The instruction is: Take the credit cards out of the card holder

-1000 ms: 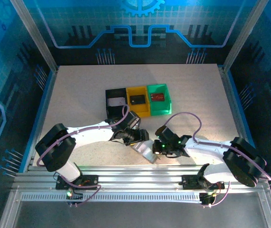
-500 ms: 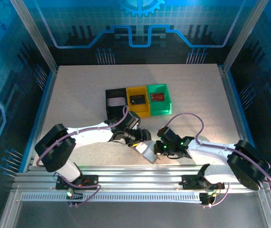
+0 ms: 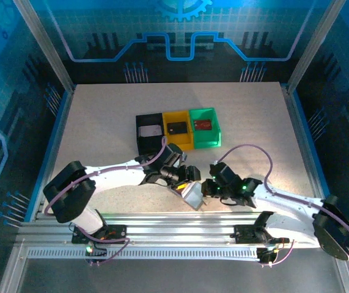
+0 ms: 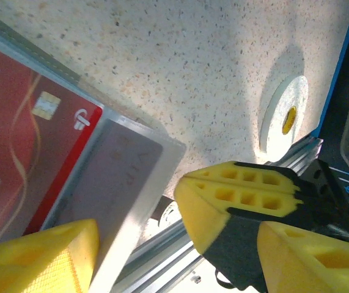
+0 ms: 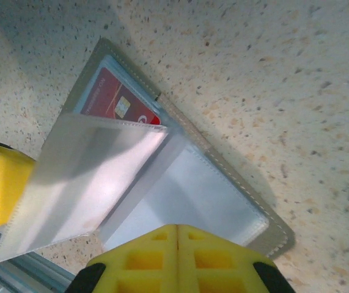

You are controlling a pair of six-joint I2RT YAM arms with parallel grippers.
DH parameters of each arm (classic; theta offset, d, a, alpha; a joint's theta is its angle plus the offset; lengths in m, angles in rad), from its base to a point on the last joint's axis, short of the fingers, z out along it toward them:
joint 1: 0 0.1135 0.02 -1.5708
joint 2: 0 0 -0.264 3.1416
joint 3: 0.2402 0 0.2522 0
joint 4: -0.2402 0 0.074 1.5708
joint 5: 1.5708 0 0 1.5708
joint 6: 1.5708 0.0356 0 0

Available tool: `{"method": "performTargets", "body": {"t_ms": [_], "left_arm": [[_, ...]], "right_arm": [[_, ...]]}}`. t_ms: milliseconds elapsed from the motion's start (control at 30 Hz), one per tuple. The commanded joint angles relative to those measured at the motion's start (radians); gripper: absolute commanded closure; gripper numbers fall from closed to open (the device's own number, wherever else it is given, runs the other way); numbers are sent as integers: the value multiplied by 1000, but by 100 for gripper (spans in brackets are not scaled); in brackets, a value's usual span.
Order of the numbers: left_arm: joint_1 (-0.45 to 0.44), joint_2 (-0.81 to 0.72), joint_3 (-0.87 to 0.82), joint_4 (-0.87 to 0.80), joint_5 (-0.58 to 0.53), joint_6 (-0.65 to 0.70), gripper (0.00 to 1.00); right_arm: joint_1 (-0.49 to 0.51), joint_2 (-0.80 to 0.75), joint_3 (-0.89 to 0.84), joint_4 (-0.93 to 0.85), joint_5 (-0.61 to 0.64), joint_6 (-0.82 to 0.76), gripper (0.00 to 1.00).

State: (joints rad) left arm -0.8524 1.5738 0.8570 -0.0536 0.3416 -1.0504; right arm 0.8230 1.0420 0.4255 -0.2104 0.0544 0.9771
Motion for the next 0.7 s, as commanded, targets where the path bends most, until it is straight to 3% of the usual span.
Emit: {"method": "performTargets", "body": {"t_ms": [0,367,667], "left_arm": [[-21,28,-22,47,33,-33,30],[-47,60,-6,42,30,-27,30],[51,-120,-17,-196,-155,73,29]], "right_arm": [[-16,-80,-20,-99,62,24,97],[-7,-221,-54,-214,94,137,89],[144,-93,-27,-127,148,267,76]]}}
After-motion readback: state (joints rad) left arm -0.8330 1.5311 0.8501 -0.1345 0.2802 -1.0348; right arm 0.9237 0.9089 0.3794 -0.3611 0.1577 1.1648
